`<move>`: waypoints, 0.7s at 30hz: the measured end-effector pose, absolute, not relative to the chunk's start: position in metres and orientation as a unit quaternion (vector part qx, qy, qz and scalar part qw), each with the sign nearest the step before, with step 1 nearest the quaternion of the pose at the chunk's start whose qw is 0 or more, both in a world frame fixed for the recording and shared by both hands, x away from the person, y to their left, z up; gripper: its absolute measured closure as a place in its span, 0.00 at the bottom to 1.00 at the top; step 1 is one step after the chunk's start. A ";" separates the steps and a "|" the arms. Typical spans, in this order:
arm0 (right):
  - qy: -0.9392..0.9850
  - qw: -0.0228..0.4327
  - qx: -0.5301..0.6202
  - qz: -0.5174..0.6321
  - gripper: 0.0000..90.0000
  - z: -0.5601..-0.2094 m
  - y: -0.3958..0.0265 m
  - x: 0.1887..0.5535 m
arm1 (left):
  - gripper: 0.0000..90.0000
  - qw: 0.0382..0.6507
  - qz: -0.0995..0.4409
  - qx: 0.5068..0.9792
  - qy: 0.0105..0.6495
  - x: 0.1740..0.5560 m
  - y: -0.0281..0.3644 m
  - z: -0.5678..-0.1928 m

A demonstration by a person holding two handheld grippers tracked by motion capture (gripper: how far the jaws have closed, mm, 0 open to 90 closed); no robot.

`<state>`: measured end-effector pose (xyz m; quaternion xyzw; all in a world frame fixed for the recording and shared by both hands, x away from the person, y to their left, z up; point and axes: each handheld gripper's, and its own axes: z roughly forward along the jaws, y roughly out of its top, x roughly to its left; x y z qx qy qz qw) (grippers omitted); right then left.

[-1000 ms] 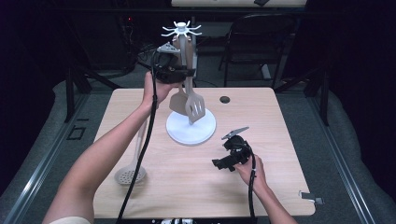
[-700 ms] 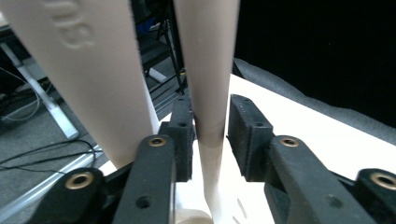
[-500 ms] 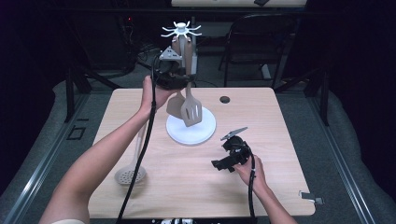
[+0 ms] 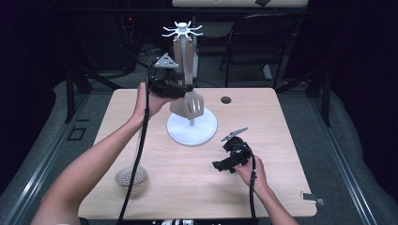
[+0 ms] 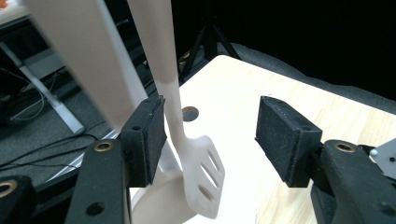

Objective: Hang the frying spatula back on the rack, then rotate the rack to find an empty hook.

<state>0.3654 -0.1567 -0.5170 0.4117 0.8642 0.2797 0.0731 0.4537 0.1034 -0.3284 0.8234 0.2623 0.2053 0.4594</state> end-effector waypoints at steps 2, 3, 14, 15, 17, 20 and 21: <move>0.864 0.072 0.412 0.279 0.07 -0.517 -0.157 0.365 | 0.49 0.461 0.209 0.821 0.263 0.453 0.108 -0.326; 0.864 0.074 0.411 0.281 0.07 -0.517 -0.157 0.366 | 0.51 0.463 0.208 0.820 0.264 0.452 0.111 -0.325; 0.863 0.072 0.411 0.284 0.07 -0.518 -0.155 0.365 | 0.86 0.484 0.238 0.798 0.268 0.450 0.138 -0.302; 0.865 0.076 0.409 0.280 0.07 -0.518 -0.155 0.365 | 0.90 0.488 0.241 0.794 0.269 0.450 0.140 -0.299; 0.867 0.075 0.406 0.277 0.07 -0.517 -0.155 0.365 | 0.95 0.492 0.252 0.789 0.269 0.451 0.142 -0.293; 0.866 0.073 0.410 0.278 0.07 -0.518 -0.155 0.365 | 0.98 0.495 0.263 0.782 0.272 0.452 0.145 -0.283; 0.866 0.074 0.409 0.279 0.07 -0.519 -0.154 0.365 | 0.98 0.499 0.265 0.779 0.273 0.453 0.147 -0.280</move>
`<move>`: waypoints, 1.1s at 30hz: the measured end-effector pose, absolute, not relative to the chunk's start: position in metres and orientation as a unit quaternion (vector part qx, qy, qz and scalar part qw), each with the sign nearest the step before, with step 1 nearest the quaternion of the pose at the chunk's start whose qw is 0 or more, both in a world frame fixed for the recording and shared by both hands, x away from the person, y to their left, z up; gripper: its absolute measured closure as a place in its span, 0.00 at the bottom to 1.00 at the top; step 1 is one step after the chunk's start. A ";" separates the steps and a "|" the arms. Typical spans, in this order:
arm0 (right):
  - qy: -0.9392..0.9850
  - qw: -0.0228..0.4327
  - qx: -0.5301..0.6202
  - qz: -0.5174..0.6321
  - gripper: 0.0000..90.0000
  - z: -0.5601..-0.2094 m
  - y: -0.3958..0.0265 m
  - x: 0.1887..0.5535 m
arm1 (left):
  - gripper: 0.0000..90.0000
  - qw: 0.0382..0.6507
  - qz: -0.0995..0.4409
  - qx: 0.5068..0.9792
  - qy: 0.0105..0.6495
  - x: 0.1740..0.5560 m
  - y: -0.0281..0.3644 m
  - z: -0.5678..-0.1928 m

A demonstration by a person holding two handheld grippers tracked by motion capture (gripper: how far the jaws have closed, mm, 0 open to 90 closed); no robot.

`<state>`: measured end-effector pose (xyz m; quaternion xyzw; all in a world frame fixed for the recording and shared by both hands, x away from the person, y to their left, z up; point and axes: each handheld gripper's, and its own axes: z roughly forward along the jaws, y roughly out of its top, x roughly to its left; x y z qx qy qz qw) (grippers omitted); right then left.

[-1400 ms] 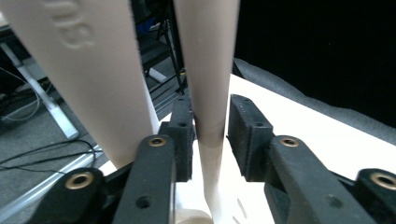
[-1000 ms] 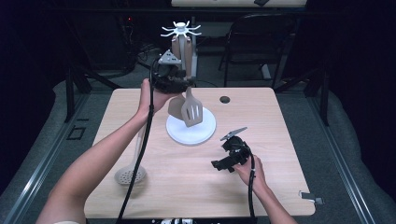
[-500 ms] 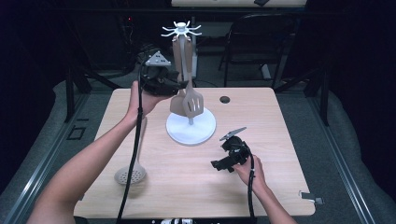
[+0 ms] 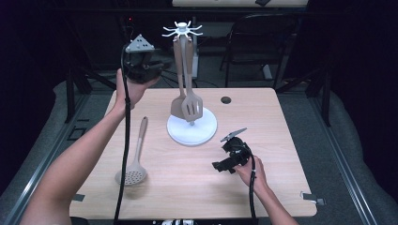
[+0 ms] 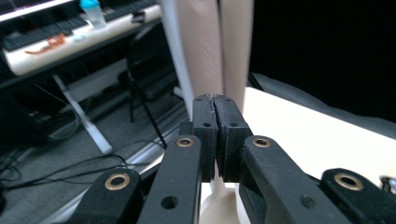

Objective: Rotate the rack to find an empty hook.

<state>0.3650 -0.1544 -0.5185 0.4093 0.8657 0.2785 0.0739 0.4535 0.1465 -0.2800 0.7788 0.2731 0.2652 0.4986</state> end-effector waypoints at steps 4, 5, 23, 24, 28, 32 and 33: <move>0.868 0.076 0.406 0.274 0.07 -0.518 -0.155 0.365 | 0.99 0.513 0.270 0.766 0.278 0.458 0.149 -0.268; 0.864 0.076 0.410 0.280 0.07 -0.519 -0.155 0.365 | 0.99 0.516 0.271 0.763 0.280 0.459 0.149 -0.266; 0.867 0.077 0.407 0.278 0.08 -0.519 -0.155 0.365 | 1.00 0.513 0.299 0.746 0.303 0.480 0.145 -0.245; 0.868 0.076 0.405 0.276 0.08 -0.518 -0.156 0.365 | 1.00 0.512 0.300 0.745 0.304 0.481 0.145 -0.245; 0.868 0.078 0.406 0.275 0.08 -0.518 -0.155 0.365 | 1.00 0.510 0.303 0.743 0.309 0.484 0.145 -0.245; 0.870 0.078 0.404 0.271 0.08 -0.518 -0.156 0.365 | 1.00 0.506 0.306 0.743 0.313 0.487 0.147 -0.244; 0.870 0.078 0.404 0.270 0.08 -0.518 -0.156 0.365 | 1.00 0.506 0.308 0.742 0.314 0.487 0.147 -0.244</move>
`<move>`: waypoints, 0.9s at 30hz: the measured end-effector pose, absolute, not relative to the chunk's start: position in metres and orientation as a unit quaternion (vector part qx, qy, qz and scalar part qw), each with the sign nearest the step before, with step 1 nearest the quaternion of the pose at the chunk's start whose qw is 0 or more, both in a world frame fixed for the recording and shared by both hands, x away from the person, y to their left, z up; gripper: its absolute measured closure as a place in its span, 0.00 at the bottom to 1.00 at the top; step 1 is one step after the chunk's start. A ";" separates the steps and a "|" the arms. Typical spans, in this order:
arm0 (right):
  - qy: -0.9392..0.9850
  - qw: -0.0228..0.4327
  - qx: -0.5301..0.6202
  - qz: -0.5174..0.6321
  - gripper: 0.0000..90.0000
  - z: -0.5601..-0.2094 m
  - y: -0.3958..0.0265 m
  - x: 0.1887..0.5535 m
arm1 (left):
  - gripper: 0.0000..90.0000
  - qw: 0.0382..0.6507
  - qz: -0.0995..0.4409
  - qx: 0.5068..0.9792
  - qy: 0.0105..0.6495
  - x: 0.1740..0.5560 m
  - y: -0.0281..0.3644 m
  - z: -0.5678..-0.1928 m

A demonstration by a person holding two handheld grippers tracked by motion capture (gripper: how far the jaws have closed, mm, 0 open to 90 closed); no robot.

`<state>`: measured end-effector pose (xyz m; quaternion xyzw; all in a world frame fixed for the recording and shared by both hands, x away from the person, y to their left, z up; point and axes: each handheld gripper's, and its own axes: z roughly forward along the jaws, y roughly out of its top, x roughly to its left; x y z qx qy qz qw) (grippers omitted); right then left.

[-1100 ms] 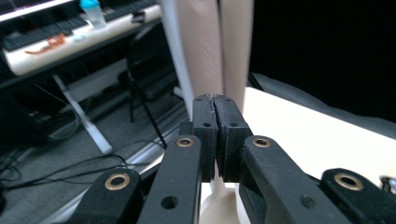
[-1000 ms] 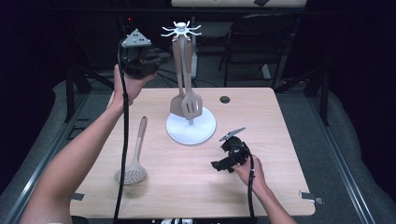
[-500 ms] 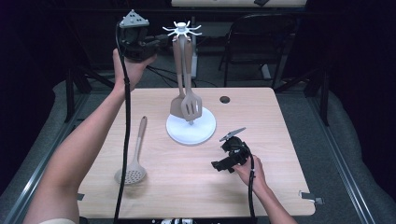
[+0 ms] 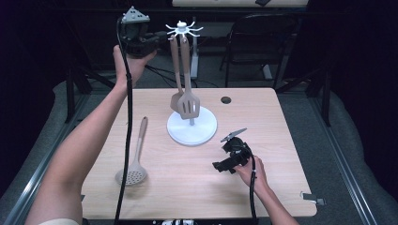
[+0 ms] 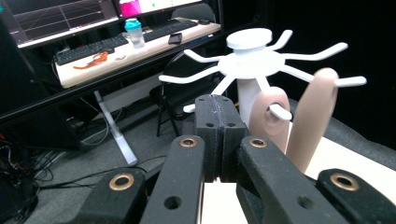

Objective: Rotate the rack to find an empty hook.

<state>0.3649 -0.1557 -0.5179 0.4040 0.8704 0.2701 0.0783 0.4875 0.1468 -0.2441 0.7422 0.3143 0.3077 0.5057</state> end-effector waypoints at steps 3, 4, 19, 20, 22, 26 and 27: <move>0.870 0.079 0.405 0.270 0.08 -0.518 -0.156 0.365 | 1.00 0.502 0.312 0.742 0.316 0.490 0.147 -0.244; 0.869 0.080 0.406 0.272 0.08 -0.518 -0.156 0.365 | 1.00 0.501 0.312 0.743 0.317 0.491 0.147 -0.244; 0.870 0.080 0.406 0.269 0.08 -0.518 -0.155 0.364 | 1.00 0.504 0.312 0.746 0.303 0.474 0.152 -0.247; 0.871 0.078 0.405 0.268 0.08 -0.518 -0.155 0.364 | 1.00 0.503 0.311 0.748 0.301 0.473 0.152 -0.247; 0.871 0.077 0.405 0.268 0.08 -0.518 -0.155 0.364 | 1.00 0.502 0.310 0.750 0.298 0.470 0.153 -0.248; 0.871 0.076 0.406 0.267 0.08 -0.518 -0.155 0.364 | 1.00 0.503 0.304 0.756 0.290 0.464 0.154 -0.250; 0.872 0.074 0.405 0.265 0.08 -0.518 -0.155 0.365 | 1.00 0.504 0.303 0.756 0.287 0.463 0.154 -0.250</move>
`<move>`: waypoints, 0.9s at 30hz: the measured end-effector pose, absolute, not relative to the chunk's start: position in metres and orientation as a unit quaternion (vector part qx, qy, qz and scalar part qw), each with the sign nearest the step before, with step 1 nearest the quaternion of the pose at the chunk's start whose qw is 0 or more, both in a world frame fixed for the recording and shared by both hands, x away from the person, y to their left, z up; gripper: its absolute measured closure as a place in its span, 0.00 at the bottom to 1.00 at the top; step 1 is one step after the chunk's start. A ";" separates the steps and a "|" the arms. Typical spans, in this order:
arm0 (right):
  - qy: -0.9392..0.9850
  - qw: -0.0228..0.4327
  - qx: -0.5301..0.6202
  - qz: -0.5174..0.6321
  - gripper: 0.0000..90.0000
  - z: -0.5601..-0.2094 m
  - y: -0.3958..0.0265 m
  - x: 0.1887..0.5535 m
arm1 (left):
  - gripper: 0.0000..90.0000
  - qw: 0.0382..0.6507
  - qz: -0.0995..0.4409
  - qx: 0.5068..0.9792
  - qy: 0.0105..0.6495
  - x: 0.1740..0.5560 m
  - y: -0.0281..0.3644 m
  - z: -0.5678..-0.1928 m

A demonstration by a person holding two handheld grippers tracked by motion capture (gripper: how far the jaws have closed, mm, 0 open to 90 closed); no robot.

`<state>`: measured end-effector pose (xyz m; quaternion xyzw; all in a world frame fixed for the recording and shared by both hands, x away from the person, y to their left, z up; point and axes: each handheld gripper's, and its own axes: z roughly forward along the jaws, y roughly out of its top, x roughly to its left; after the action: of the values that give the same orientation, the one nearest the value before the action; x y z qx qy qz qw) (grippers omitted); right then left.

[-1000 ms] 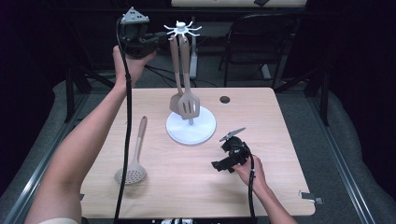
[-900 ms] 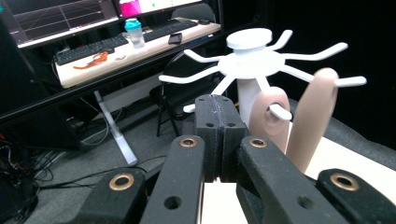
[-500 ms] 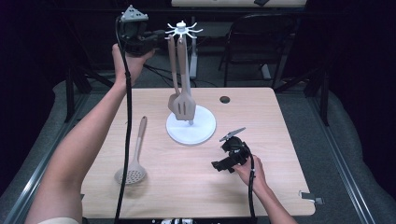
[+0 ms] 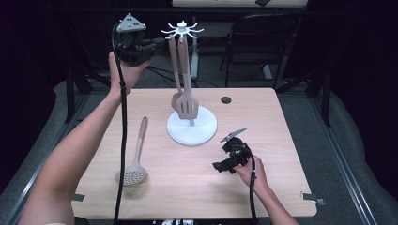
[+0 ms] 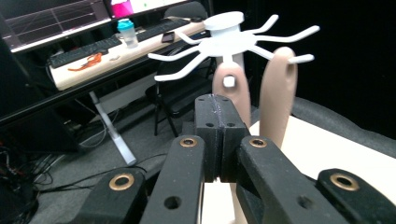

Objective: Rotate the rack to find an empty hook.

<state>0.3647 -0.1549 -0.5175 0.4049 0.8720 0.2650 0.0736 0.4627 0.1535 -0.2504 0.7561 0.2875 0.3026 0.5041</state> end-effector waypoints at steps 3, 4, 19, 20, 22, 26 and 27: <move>0.872 0.073 0.405 0.264 0.08 -0.518 -0.155 0.365 | 1.00 0.504 0.299 0.760 0.281 0.459 0.152 -0.251; 0.872 0.073 0.405 0.265 0.08 -0.518 -0.155 0.365 | 1.00 0.504 0.296 0.762 0.278 0.458 0.151 -0.251; 0.871 0.077 0.405 0.267 0.08 -0.518 -0.155 0.364 | 1.00 0.512 0.297 0.757 0.277 0.461 0.143 -0.241; 0.870 0.078 0.405 0.269 0.08 -0.518 -0.155 0.364 | 1.00 0.511 0.298 0.757 0.278 0.462 0.144 -0.241; 0.872 0.075 0.404 0.266 0.08 -0.518 -0.155 0.365 | 1.00 0.514 0.298 0.753 0.282 0.464 0.145 -0.241; 0.871 0.077 0.405 0.269 0.08 -0.518 -0.155 0.364 | 1.00 0.506 0.303 0.755 0.288 0.468 0.146 -0.243; 0.869 0.075 0.406 0.272 0.08 -0.519 -0.154 0.364 | 1.00 0.505 0.305 0.754 0.289 0.469 0.146 -0.243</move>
<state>0.3643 -0.1542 -0.5186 0.4056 0.8695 0.2718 0.0751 0.4690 0.1457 -0.2431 0.7538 0.2895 0.3045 0.5052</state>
